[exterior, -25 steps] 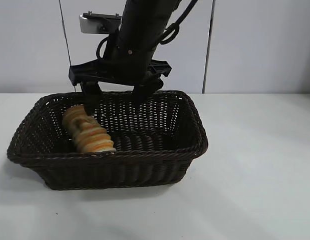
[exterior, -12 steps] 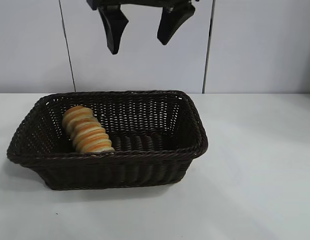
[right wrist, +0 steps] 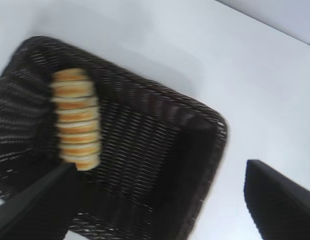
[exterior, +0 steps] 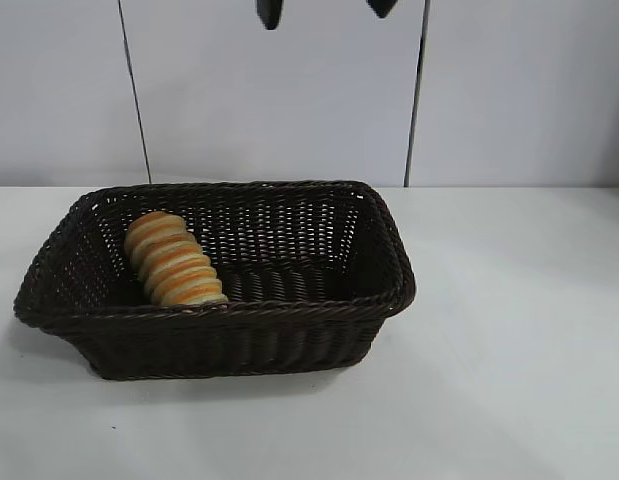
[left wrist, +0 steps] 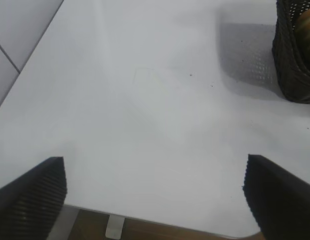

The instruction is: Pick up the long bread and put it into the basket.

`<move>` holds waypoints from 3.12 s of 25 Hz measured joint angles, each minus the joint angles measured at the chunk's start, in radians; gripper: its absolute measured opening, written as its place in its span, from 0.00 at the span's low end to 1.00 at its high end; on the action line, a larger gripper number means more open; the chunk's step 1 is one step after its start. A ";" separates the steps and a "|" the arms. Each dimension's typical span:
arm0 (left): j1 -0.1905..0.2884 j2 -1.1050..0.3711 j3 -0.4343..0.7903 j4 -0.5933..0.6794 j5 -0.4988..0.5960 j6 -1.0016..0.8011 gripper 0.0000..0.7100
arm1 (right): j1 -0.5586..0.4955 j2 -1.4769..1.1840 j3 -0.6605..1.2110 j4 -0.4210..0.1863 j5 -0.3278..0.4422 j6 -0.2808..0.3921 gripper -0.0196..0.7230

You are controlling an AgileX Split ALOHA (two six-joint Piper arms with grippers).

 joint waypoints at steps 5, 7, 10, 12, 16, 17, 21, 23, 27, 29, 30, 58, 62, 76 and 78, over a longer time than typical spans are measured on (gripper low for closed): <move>0.000 0.000 0.000 0.000 0.000 0.000 0.98 | -0.192 -0.108 0.000 -0.012 0.010 -0.022 0.86; 0.000 0.000 0.000 0.000 0.000 0.000 0.98 | -0.268 -0.141 0.000 -0.012 0.011 -0.029 0.86; 0.000 0.000 0.000 0.000 0.000 0.000 0.98 | -0.364 -0.176 0.014 -0.016 0.013 -0.031 0.86; 0.000 0.000 0.000 0.000 0.000 0.000 0.98 | -0.401 -0.189 0.029 -0.014 0.017 -0.032 0.86; 0.000 0.000 0.000 0.000 0.000 0.000 0.98 | -0.409 -0.196 0.040 0.040 0.017 -0.064 0.86; 0.000 0.000 0.000 0.000 0.000 0.000 0.98 | -0.409 -0.205 0.041 0.057 0.017 -0.080 0.86; 0.000 0.000 0.000 0.000 0.000 0.000 0.98 | -0.409 -0.304 0.041 0.086 0.017 -0.128 0.86; 0.000 0.000 0.000 0.000 0.000 0.000 0.98 | -0.409 -0.384 0.041 0.087 0.017 -0.142 0.86; 0.000 0.000 0.000 0.000 0.000 0.000 0.98 | -0.409 -0.578 0.044 0.087 0.018 -0.150 0.86; 0.000 0.000 0.000 0.000 0.000 0.000 0.98 | -0.409 -0.689 0.074 0.087 0.018 -0.155 0.86; 0.000 0.000 0.000 0.000 0.000 0.000 0.98 | -0.409 -0.736 0.096 0.087 0.019 -0.157 0.86; 0.000 0.000 0.000 0.000 0.000 0.000 0.98 | -0.409 -1.554 1.265 0.131 0.021 -0.112 0.86; 0.000 0.000 0.000 0.000 0.000 0.000 0.98 | -0.409 -1.554 1.331 0.161 0.021 -0.112 0.86; 0.000 0.000 0.000 0.000 0.000 0.000 0.98 | -0.409 -1.554 1.395 0.226 0.013 -0.143 0.86; 0.000 0.000 0.000 0.000 0.000 0.000 0.98 | -0.409 -1.554 1.395 0.230 0.013 -0.143 0.86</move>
